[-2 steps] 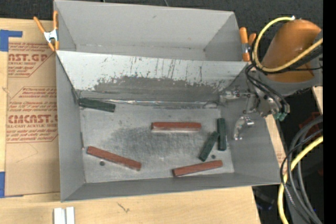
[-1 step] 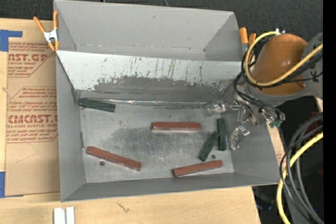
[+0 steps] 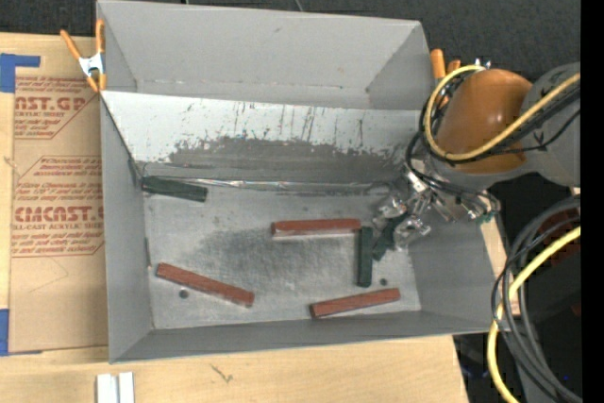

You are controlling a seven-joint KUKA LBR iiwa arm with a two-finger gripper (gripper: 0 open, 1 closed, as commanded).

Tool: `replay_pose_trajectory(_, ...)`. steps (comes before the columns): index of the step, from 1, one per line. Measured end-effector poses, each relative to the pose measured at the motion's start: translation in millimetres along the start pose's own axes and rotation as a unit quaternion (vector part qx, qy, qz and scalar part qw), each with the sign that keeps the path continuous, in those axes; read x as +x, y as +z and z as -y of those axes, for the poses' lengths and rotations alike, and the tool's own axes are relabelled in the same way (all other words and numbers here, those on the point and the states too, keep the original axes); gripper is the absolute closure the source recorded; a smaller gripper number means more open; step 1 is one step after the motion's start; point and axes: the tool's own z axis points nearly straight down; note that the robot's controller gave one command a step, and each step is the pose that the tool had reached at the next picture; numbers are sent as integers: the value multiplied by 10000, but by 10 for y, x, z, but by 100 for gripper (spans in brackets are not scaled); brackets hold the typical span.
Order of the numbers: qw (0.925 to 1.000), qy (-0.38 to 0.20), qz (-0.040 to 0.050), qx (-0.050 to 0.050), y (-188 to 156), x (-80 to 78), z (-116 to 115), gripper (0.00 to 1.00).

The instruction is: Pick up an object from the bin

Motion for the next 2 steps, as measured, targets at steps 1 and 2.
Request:
replay_pose_trajectory(1,10000,-1,1,1,0,-1,0,100)
replay_pose_trajectory(2,9999,-132,24,17,-1887,52,-88,100)
